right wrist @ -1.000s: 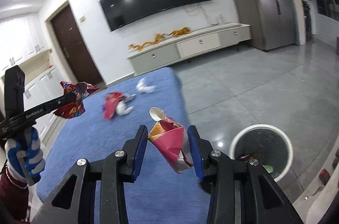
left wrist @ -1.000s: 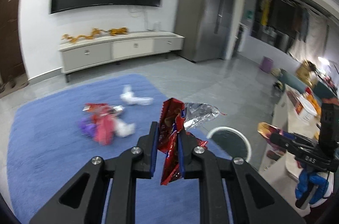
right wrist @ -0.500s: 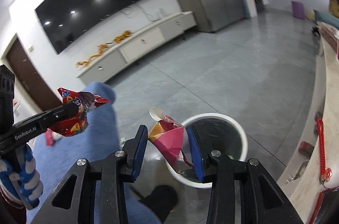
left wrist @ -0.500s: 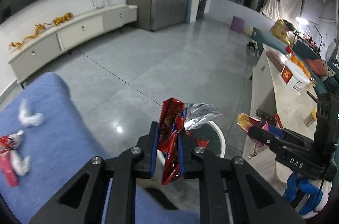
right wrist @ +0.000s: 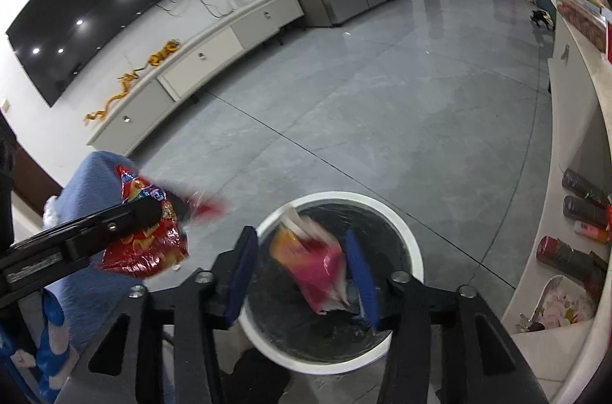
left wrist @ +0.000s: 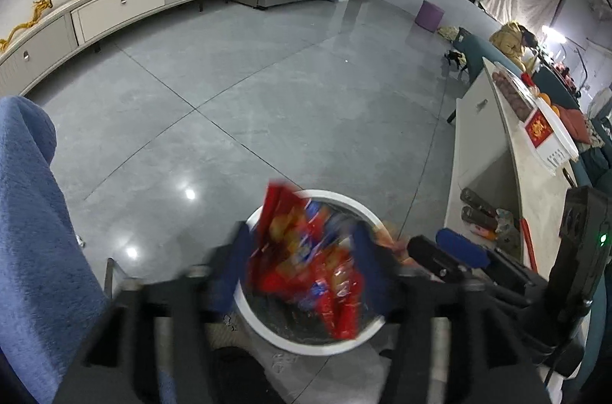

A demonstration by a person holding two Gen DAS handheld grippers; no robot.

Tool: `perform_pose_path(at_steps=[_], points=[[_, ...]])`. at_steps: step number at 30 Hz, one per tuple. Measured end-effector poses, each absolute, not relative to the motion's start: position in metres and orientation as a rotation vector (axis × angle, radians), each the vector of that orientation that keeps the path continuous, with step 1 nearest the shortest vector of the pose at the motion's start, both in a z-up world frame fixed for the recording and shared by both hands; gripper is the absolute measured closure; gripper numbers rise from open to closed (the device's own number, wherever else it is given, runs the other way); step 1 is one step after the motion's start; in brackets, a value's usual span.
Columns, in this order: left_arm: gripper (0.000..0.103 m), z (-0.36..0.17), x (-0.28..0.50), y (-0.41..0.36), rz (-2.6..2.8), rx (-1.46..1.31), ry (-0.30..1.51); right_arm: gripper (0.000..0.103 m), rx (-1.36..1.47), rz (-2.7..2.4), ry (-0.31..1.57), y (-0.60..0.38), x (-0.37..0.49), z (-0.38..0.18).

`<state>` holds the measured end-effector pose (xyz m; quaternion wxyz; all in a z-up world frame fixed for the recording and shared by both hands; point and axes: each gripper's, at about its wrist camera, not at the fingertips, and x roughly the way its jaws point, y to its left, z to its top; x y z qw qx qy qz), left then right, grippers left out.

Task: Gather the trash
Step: 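Carry the red chip bag and pink wrapper over the bin and open both tools, then move both open tools back to the remaining wrappers on the rug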

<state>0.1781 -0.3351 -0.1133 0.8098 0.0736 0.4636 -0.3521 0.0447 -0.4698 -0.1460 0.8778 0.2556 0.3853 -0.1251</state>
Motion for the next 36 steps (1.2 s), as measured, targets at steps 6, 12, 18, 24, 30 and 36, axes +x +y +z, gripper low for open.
perform_pose_path(at_steps=[6,12,18,24,30,36], points=[[0.044,-0.122,0.181,-0.337,-0.754,0.147,1.009,0.052,0.537,-0.314,0.824,-0.472,0.044,-0.154],[0.044,-0.107,0.163,-0.322,-0.707,0.160,0.955,0.052,0.494,-0.346,0.812,-0.459,0.033,-0.142],[0.043,-0.070,0.127,-0.289,-0.636,0.202,0.821,0.051,0.415,-0.334,0.762,-0.426,0.016,-0.114],[0.040,-0.045,0.095,-0.253,-0.588,0.195,0.752,0.050,0.355,-0.306,0.731,-0.392,-0.003,-0.089],[0.038,-0.027,0.071,-0.212,-0.540,0.168,0.722,0.049,0.318,-0.255,0.693,-0.360,-0.017,-0.067],[0.038,-0.015,0.059,-0.177,-0.500,0.156,0.698,0.049,0.282,-0.214,0.673,-0.333,-0.023,-0.052]])
